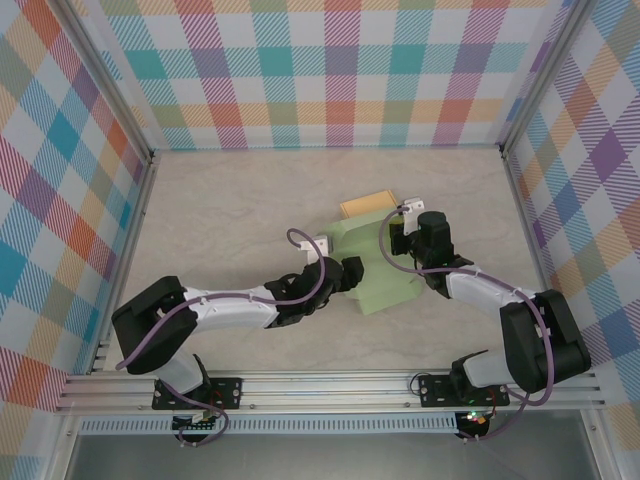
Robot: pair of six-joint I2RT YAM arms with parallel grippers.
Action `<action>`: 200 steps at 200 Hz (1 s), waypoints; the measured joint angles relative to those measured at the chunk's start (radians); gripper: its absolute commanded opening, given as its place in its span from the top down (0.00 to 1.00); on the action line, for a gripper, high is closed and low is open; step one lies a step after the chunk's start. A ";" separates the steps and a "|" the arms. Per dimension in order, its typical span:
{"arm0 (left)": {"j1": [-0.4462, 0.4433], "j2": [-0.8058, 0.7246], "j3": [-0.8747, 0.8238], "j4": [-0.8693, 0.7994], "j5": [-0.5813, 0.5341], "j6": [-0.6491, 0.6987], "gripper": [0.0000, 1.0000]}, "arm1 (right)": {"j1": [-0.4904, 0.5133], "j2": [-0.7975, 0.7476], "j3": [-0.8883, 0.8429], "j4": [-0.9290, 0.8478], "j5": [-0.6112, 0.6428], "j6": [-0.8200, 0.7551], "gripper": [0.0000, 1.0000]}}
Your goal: Fold the paper box
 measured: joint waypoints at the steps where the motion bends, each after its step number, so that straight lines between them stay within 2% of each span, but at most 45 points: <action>1: 0.000 -0.001 0.000 -0.003 0.000 0.000 0.21 | 0.000 0.000 0.000 0.000 0.000 0.000 1.00; 33: -0.004 -0.032 0.006 -0.112 -0.013 -0.043 0.17 | 0.000 0.000 0.000 0.000 0.000 0.000 1.00; 60: -0.001 -0.029 0.012 -0.142 -0.012 -0.059 0.16 | 0.000 0.000 0.000 0.000 0.000 0.000 1.00; 119: 0.019 0.049 0.053 -0.105 0.002 -0.065 0.14 | 0.000 -0.002 -0.002 0.009 0.000 0.000 1.00; 200: 0.043 0.096 0.164 -0.053 0.023 0.029 0.21 | 0.000 -0.002 -0.003 0.022 0.000 0.000 1.00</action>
